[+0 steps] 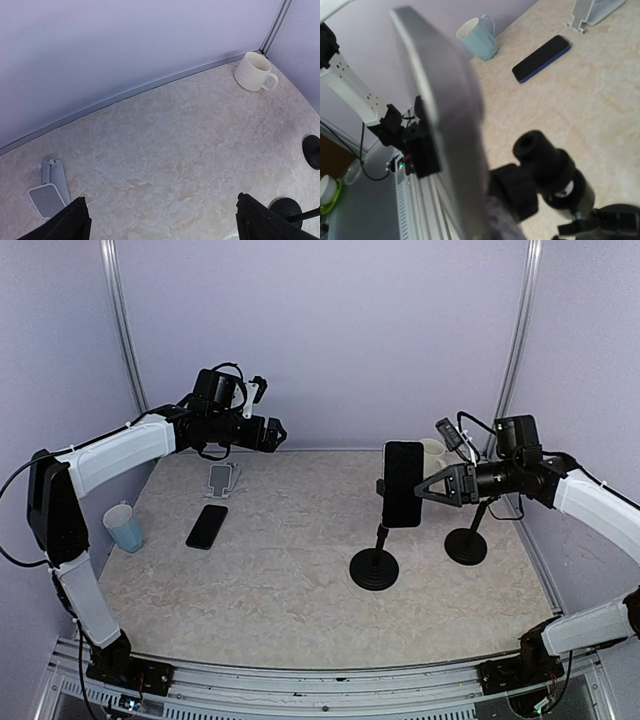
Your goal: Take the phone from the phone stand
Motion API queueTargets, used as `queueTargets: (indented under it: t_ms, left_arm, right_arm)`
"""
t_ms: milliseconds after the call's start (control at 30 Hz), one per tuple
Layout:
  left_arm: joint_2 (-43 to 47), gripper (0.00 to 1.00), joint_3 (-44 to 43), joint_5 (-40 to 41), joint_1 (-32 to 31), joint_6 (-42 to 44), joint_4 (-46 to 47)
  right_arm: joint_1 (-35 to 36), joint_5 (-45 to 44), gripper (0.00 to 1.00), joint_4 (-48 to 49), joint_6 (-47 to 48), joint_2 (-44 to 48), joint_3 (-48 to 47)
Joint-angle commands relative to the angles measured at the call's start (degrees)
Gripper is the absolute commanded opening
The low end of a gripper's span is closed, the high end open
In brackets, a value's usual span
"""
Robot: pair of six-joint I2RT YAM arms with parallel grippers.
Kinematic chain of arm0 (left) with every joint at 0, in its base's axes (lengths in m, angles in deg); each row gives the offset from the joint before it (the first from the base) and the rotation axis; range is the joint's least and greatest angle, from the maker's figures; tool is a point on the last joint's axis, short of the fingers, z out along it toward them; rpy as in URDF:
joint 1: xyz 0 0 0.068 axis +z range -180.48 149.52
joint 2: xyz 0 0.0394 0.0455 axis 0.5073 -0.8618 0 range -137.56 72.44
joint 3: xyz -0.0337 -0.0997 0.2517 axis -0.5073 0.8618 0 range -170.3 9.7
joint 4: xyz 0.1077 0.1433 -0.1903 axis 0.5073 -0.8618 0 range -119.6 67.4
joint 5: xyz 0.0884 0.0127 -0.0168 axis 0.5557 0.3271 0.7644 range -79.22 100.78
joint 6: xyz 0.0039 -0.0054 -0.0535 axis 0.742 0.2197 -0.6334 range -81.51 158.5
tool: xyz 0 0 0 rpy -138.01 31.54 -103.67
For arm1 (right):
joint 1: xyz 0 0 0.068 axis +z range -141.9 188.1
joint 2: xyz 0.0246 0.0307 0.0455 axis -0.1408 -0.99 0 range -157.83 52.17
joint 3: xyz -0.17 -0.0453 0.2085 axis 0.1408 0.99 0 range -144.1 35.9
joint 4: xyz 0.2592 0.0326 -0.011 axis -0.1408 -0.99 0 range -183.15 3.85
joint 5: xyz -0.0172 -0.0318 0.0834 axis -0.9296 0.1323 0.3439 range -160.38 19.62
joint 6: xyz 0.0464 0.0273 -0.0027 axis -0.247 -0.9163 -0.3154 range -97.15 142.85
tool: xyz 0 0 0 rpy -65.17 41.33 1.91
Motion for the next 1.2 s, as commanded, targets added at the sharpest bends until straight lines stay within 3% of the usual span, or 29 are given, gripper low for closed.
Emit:
queueTargets:
  t_ms: [0,233,667,900,1167]
  left_arm:
    - [1.91,0.99,0.28,1.06,-0.74,0.35,1.04]
    - [1.73,0.99,0.66,1.5,-1.9,0.04,1.4]
    - [1.99,0.99,1.56,2.14,-3.1,-0.14,1.36]
    - [2.42,0.99,2.51,2.09,-3.68,-0.46,1.77]
    - [3.64,0.99,4.92,1.49,-3.87,-1.51,3.09]
  right_arm:
    - [1.02,1.51,0.57,0.03,0.35,-0.62,1.2]
    - [1.16,2.34,0.46,3.6,-2.0,-0.67,2.41]
    - [2.16,2.53,0.4,7.76,-4.46,-1.89,1.97]
    - [2.48,1.71,0.32,8.82,-5.39,-1.36,1.93]
    - [3.41,0.24,0.22,16.72,-10.94,-0.95,4.8]
